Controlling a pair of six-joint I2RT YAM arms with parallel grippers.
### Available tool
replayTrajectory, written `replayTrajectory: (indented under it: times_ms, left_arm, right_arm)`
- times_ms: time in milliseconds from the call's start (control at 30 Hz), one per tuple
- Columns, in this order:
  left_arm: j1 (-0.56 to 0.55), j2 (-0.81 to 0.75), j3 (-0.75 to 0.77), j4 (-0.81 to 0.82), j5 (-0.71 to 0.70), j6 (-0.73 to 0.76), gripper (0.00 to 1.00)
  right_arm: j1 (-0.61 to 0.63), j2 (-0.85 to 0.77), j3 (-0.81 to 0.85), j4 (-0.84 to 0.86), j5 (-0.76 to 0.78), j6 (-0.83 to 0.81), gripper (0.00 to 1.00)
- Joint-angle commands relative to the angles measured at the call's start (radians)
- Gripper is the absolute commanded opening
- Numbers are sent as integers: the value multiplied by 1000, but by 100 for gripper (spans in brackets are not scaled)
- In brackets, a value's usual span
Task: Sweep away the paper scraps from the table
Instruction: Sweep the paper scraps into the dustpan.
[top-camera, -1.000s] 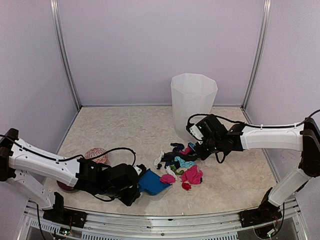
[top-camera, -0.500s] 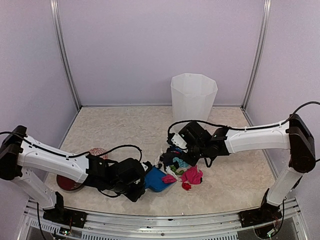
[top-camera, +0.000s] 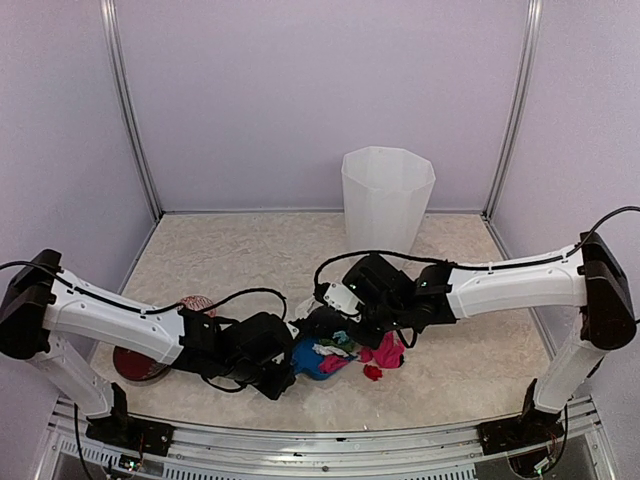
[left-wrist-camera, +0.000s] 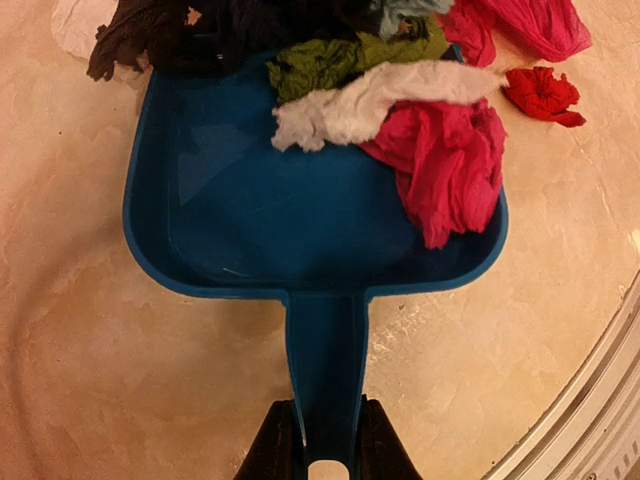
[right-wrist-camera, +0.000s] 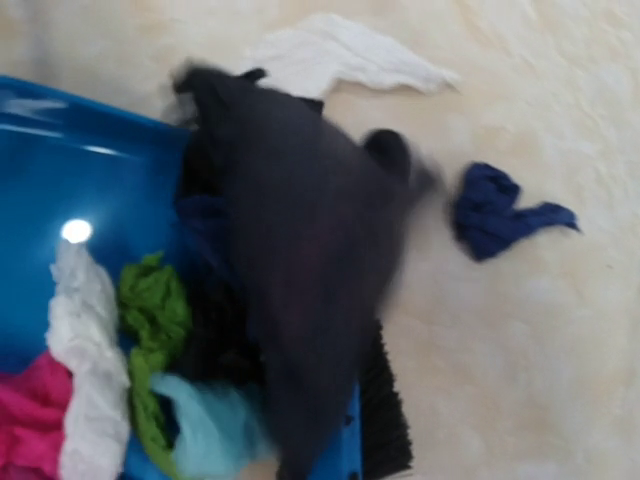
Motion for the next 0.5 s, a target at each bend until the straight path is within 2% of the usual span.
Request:
replayTrajectory:
  times_ms: [0, 467]
  left_arm:
    - [10, 16, -27, 72, -3, 8, 0]
    - [9, 17, -92, 218, -102, -5, 0]
  right_arm:
    - [42, -28, 19, -54, -74, 37, 0]
    - [82, -56, 70, -113, -32, 41, 0]
